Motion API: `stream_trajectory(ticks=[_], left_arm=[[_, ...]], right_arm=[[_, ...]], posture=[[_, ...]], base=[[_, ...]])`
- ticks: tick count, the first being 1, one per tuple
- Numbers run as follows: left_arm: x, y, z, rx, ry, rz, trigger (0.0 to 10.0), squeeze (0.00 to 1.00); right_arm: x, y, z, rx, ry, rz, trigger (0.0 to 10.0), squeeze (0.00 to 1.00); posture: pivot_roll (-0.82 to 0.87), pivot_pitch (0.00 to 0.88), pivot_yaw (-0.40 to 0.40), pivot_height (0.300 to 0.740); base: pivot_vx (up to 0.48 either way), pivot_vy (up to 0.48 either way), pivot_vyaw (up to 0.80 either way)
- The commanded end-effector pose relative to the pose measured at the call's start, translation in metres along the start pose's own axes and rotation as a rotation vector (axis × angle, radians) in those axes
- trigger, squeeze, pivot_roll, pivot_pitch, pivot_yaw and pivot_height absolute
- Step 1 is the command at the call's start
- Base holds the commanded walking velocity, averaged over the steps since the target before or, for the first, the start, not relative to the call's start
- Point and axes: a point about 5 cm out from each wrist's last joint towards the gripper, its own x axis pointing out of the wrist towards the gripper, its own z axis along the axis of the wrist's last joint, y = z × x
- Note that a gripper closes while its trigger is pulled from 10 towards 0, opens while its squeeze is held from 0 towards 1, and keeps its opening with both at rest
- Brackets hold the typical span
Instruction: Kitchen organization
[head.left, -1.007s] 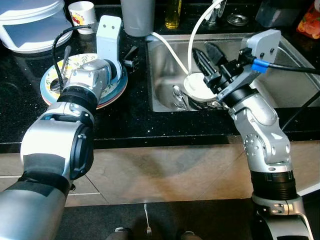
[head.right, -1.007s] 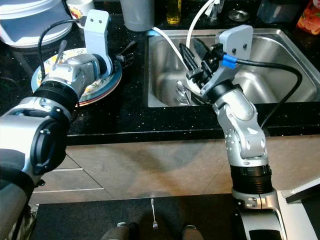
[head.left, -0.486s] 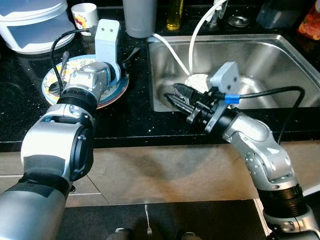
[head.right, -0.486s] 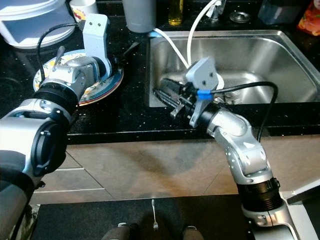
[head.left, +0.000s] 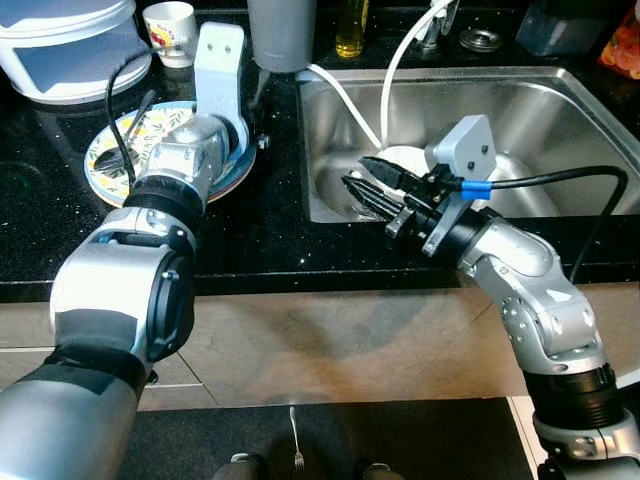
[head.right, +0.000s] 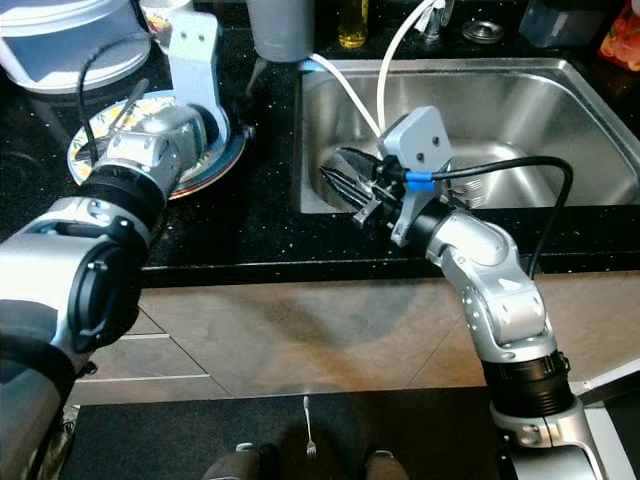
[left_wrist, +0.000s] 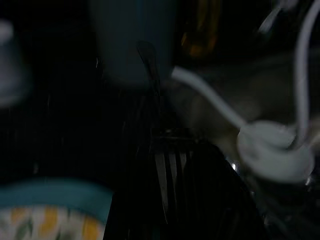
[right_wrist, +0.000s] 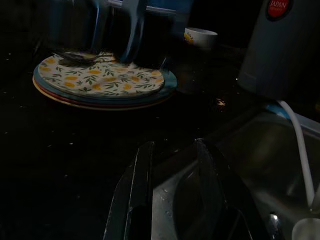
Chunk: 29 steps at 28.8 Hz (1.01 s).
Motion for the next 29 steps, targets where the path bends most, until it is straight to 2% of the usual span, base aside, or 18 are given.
stream_trajectory(ticks=[1, 2, 6, 9, 10, 11, 14, 15, 16, 17, 18, 20, 21, 22, 23, 25, 26, 29], left_arm=[[0.005, -0.035, 0.012, -0.023, -0.062, -0.187, 10.0, 0.00], [0.006, -0.045, 0.012, -0.027, -0.065, -0.235, 10.0, 0.00], [0.005, -0.112, -0.024, 0.104, 0.012, -0.497, 10.0, 0.00], [0.005, -0.112, -0.024, 0.104, 0.012, -0.497, 10.0, 0.00], [0.004, -0.125, -0.032, 0.132, 0.022, -0.522, 10.0, 0.00], [0.003, -0.136, -0.041, 0.148, 0.039, -0.530, 10.0, 1.00], [0.003, -0.142, -0.042, 0.146, 0.019, -0.508, 10.0, 1.00], [0.004, -0.140, -0.032, 0.085, -0.030, -0.515, 10.0, 1.00], [0.005, -0.129, -0.015, 0.038, -0.103, -0.495, 10.0, 0.00], [0.005, -0.122, -0.004, 0.009, -0.152, -0.483, 10.0, 0.00], [0.005, -0.122, -0.004, 0.009, -0.152, -0.483, 10.0, 0.00], [0.003, -0.095, 0.018, 0.004, -0.219, -0.458, 10.0, 0.00], [0.002, -0.075, 0.027, 0.045, -0.220, -0.408, 10.0, 0.00], [0.002, -0.075, 0.027, 0.045, -0.220, -0.408, 10.0, 0.00], [-0.001, -0.054, 0.032, 0.091, -0.201, -0.349, 10.0, 0.00], [-0.007, 0.000, 0.031, 0.176, -0.081, -0.136, 10.0, 0.00], [-0.007, 0.000, 0.031, 0.176, -0.081, -0.136, 10.0, 0.00], [-0.022, 0.051, 0.021, 0.211, 0.049, 0.084, 10.0, 0.00]], right_arm=[[0.001, -0.005, 0.004, -0.012, -0.024, -0.026, 10.0, 0.00], [0.001, -0.006, 0.005, -0.014, -0.027, -0.032, 10.0, 0.00], [0.001, -0.012, 0.011, -0.014, -0.055, -0.062, 10.0, 0.00], [0.001, -0.012, 0.011, -0.014, -0.055, -0.062, 10.0, 0.00], [0.001, -0.012, 0.013, -0.013, -0.064, -0.068, 10.0, 0.00], [0.001, -0.013, 0.014, -0.015, -0.069, -0.074, 10.0, 0.00], [0.000, -0.013, 0.016, -0.018, -0.074, -0.084, 10.0, 0.00], [-0.001, -0.014, 0.017, -0.020, -0.076, -0.089, 10.0, 0.00], [-0.003, -0.014, 0.018, -0.018, -0.081, -0.094, 10.0, 0.00], [-0.004, -0.014, 0.018, -0.016, -0.085, -0.097, 10.0, 0.00], [-0.004, -0.014, 0.018, -0.016, -0.085, -0.097, 10.0, 0.00], [-0.004, -0.014, 0.019, -0.010, -0.095, -0.100, 10.0, 0.00], [-0.004, -0.014, 0.019, -0.007, -0.101, -0.101, 10.0, 0.00], [-0.004, -0.014, 0.019, -0.007, -0.101, -0.101, 10.0, 0.00], [-0.003, -0.013, 0.019, -0.003, -0.107, -0.100, 10.0, 0.00], [0.000, -0.011, 0.018, 0.008, -0.120, -0.094, 10.0, 0.00], [0.000, -0.011, 0.018, 0.008, -0.120, -0.094, 10.0, 0.00], [0.002, -0.009, 0.017, 0.019, -0.127, -0.087, 10.0, 0.00]], posture=[[0.05, 0.144, 0.039, 0.740], [0.05, 0.144, 0.039, 0.740], [0.04, 0.130, 0.044, 0.740], [0.04, 0.130, 0.044, 0.740], [0.03, 0.127, 0.047, 0.740], [0.02, 0.123, 0.055, 0.740], [0.01, 0.121, 0.060, 0.740], [0.01, 0.121, 0.062, 0.740], [0.02, 0.122, 0.058, 0.740], [0.02, 0.122, 0.058, 0.740], [0.02, 0.122, 0.058, 0.740], [0.04, 0.124, 0.059, 0.740], [0.04, 0.124, 0.059, 0.740], [0.04, 0.124, 0.059, 0.740], [0.06, 0.123, 0.059, 0.740], [0.08, 0.122, 0.060, 0.740], [0.08, 0.122, 0.060, 0.740], [0.11, 0.126, 0.052, 0.740]], base=[[0.000, 0.000, 0.00], [0.000, 0.000, 0.00], [0.000, 0.000, 0.00], [0.000, 0.000, 0.00], [0.000, 0.000, 0.00], [0.000, 0.000, 0.00], [0.000, 0.000, 0.00], [0.000, 0.000, 0.00], [0.000, 0.000, 0.00], [0.000, 0.000, 0.00], [0.000, 0.000, 0.00], [0.000, 0.000, 0.00], [0.000, 0.000, 0.00], [0.000, 0.000, 0.00], [0.000, 0.000, 0.00], [0.000, 0.000, 0.00], [0.000, 0.000, 0.00], [0.000, 0.000, 0.00]])
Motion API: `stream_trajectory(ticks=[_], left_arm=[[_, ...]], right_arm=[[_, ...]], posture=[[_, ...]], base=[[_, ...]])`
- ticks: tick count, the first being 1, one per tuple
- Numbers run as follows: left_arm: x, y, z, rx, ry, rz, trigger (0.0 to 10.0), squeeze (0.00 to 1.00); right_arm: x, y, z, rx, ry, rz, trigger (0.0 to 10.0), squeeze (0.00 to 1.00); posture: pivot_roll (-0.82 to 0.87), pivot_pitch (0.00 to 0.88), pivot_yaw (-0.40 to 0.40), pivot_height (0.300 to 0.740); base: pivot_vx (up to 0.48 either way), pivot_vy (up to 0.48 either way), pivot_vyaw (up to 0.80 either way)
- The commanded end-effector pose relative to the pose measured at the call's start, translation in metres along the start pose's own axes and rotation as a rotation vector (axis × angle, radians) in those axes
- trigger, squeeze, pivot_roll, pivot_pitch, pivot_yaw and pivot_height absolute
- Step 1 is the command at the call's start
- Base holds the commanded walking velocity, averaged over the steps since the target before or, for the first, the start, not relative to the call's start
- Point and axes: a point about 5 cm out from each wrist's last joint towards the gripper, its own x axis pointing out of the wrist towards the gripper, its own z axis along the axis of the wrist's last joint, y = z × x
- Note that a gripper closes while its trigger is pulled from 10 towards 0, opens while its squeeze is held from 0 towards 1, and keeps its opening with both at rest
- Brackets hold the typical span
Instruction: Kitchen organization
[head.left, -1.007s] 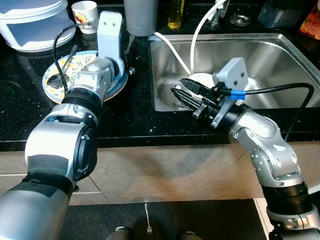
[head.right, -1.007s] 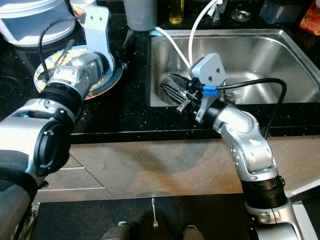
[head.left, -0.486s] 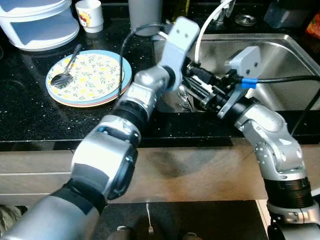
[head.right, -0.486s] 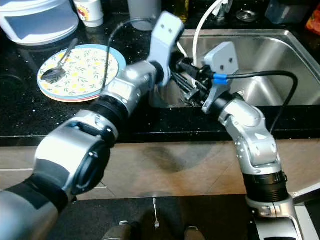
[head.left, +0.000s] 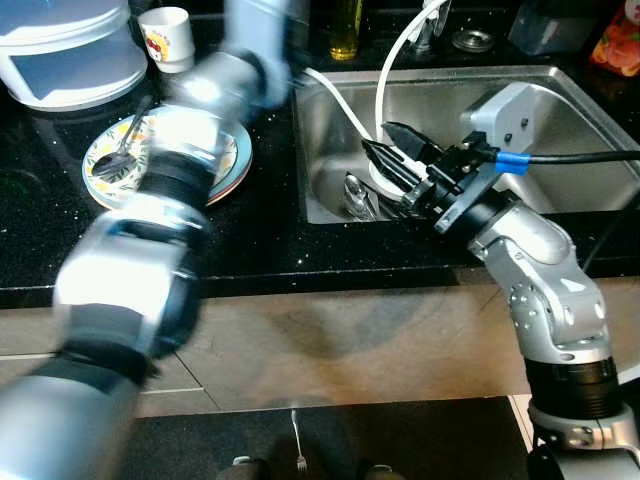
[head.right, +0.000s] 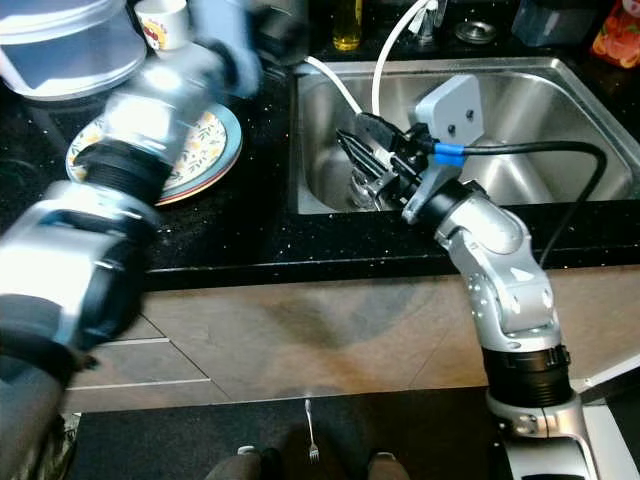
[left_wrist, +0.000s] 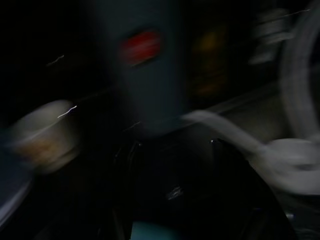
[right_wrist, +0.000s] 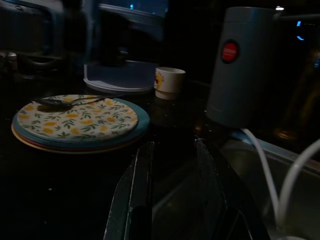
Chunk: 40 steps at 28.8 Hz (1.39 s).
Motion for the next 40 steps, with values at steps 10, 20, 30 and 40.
stream_trajectory(ticks=[10, 20, 30, 40], left_arm=[[-0.059, 0.087, -0.066, 0.081, 0.426, 0.281, 10.0, 0.00], [-0.062, 0.086, -0.085, 0.018, 0.493, 0.299, 10.0, 0.00], [-0.051, 0.072, -0.086, -0.042, 0.456, 0.244, 10.0, 0.00], [-0.049, 0.058, -0.115, -0.110, 0.505, 0.240, 10.0, 0.00]], right_arm=[[0.006, 0.007, -0.006, 0.031, -0.008, 0.034, 10.0, 0.00], [0.006, 0.007, -0.006, 0.034, -0.011, 0.038, 10.0, 0.00], [0.005, 0.006, -0.005, 0.027, -0.010, 0.035, 10.0, 0.00], [0.006, 0.007, -0.004, 0.022, -0.009, 0.043, 10.0, 0.00]], posture=[[0.13, 0.127, 0.047, 0.740], [0.13, 0.127, 0.047, 0.740], [0.10, 0.117, 0.040, 0.740], [0.08, 0.112, 0.038, 0.740]], base=[[0.000, 0.000, 0.00], [0.000, 0.000, 0.00], [0.000, 0.000, 0.00], [0.000, 0.000, 0.00]])
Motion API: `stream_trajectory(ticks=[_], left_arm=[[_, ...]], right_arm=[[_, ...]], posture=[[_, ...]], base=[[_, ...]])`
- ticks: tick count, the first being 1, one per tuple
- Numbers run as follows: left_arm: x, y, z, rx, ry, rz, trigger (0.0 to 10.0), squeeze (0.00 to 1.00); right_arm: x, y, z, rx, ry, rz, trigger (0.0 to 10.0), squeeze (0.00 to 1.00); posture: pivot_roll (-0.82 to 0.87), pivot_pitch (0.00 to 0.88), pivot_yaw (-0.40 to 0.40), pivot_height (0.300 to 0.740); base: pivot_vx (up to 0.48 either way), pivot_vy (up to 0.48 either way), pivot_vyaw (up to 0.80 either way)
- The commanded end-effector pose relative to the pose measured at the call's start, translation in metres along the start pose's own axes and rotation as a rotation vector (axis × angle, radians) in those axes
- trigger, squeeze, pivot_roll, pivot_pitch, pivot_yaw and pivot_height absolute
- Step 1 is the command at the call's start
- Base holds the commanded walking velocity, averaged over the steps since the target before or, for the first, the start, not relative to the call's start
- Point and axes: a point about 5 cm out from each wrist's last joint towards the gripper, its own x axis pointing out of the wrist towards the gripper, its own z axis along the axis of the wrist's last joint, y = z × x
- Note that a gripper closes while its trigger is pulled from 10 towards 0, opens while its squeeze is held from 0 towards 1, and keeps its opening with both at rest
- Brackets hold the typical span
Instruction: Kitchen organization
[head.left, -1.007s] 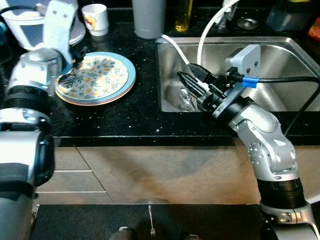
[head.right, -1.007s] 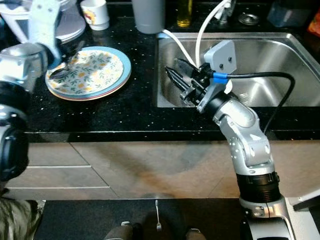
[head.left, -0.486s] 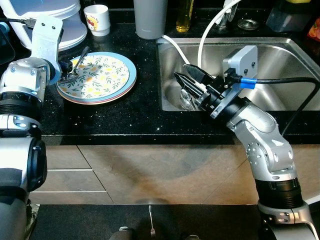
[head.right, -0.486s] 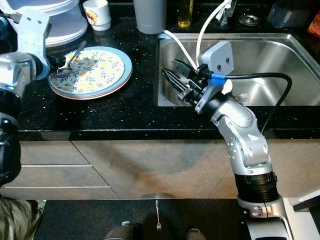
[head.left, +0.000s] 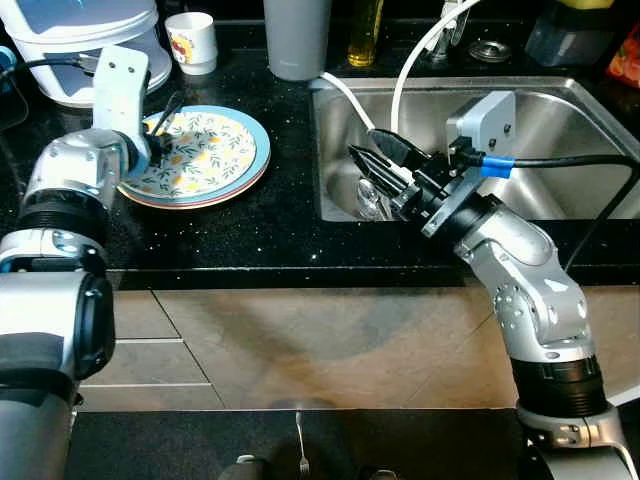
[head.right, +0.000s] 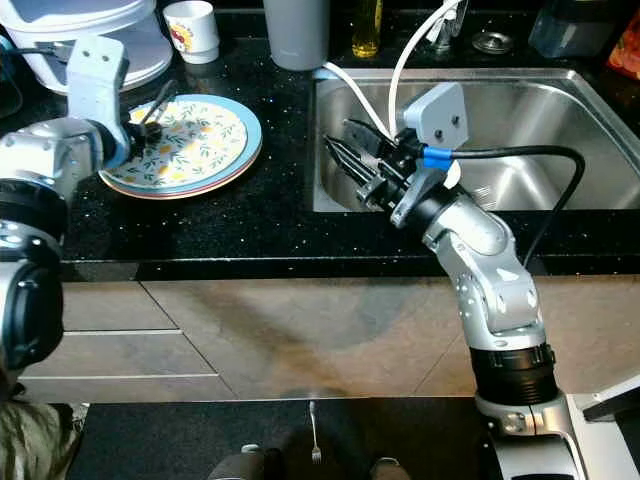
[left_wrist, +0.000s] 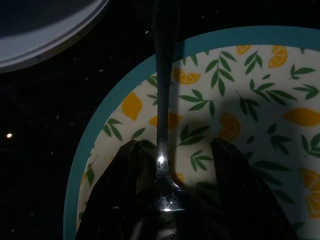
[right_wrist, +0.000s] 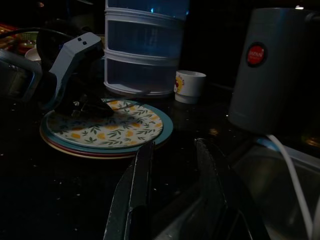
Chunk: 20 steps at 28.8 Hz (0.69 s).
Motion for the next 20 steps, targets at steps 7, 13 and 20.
stream_trajectory(ticks=[7, 13, 20], left_arm=[[0.004, 0.004, -0.031, 0.017, 0.110, 0.059, 0.0, 0.00], [0.004, -0.001, -0.013, 0.024, 0.023, 0.048, 0.0, 0.00], [0.002, -0.007, 0.011, 0.027, -0.081, 0.039, 0.0, 0.00]], right_arm=[[-0.001, 0.001, 0.004, -0.016, -0.005, 0.007, 10.0, 0.00], [0.000, 0.000, 0.004, -0.016, -0.006, 0.008, 10.0, 0.00], [0.000, 0.000, 0.004, -0.015, -0.007, 0.007, 10.0, 0.00]], posture=[[0.08, 0.119, 0.038, 0.740], [0.08, 0.122, 0.032, 0.740], [0.08, 0.122, 0.032, 0.740]], base=[[0.000, 0.000, 0.00], [0.000, 0.000, 0.00], [0.000, 0.000, 0.00]])
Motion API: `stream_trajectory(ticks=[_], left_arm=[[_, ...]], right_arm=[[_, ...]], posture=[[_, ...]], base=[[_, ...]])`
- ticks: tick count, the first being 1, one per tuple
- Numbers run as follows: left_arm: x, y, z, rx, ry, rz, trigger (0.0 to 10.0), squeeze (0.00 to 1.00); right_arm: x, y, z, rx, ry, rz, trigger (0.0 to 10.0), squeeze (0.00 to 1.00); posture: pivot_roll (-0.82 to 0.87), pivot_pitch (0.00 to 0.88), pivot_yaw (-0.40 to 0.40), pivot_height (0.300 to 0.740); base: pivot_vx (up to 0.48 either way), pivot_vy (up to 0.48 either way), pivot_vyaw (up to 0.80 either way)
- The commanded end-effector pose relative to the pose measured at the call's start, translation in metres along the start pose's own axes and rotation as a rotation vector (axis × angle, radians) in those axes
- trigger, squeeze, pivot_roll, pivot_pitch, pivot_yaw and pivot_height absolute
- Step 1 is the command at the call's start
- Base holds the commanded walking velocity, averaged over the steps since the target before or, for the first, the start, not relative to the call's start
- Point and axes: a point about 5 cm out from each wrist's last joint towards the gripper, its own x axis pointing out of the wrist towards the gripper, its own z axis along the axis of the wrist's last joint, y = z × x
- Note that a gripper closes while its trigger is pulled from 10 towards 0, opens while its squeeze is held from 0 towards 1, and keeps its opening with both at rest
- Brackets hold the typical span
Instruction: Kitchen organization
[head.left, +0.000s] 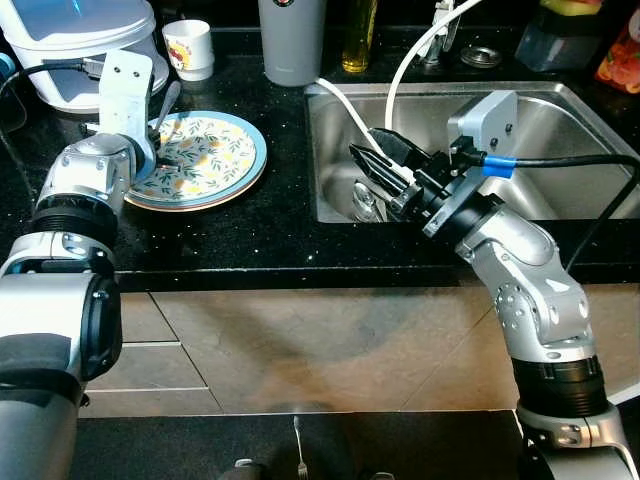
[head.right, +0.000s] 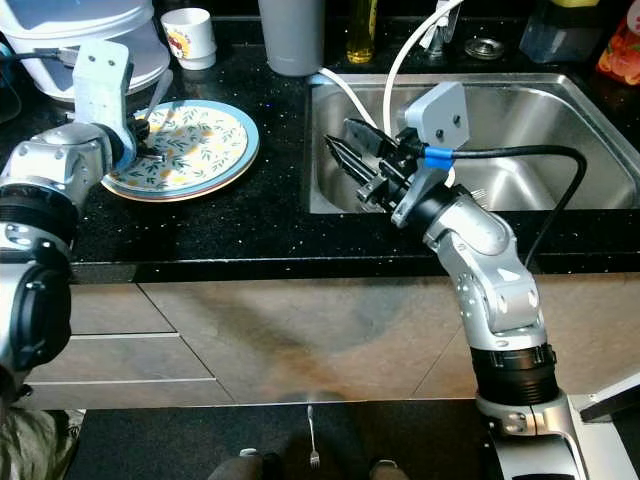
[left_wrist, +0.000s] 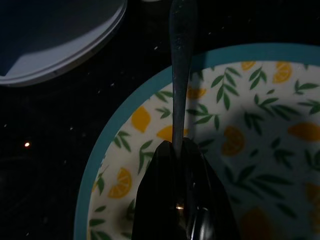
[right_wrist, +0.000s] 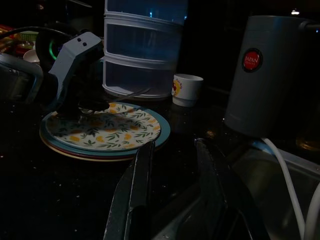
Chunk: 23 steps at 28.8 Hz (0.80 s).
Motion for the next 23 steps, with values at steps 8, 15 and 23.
stream_trajectory(ticks=[8, 15, 23], left_arm=[[-0.012, -0.093, 0.087, -0.044, -0.417, -0.319, 10.0, 0.00], [-0.027, -0.201, 0.091, -0.075, -0.484, -0.630, 10.0, 0.00], [-0.031, -0.238, 0.073, -0.089, -0.420, -0.683, 10.0, 1.00]], right_arm=[[0.001, -0.002, 0.004, -0.016, -0.010, -0.011, 10.0, 0.00], [-0.003, -0.018, 0.012, -0.055, -0.038, -0.163, 10.0, 0.00], [-0.019, -0.049, 0.026, -0.122, -0.073, -0.413, 10.0, 0.00]], posture=[[0.07, 0.115, 0.043, 0.740], [0.00, 0.106, 0.077, 0.740], [-0.02, 0.108, 0.086, 0.740]], base=[[0.000, 0.000, 0.00], [0.000, 0.000, 0.00], [0.000, 0.000, 0.00]])
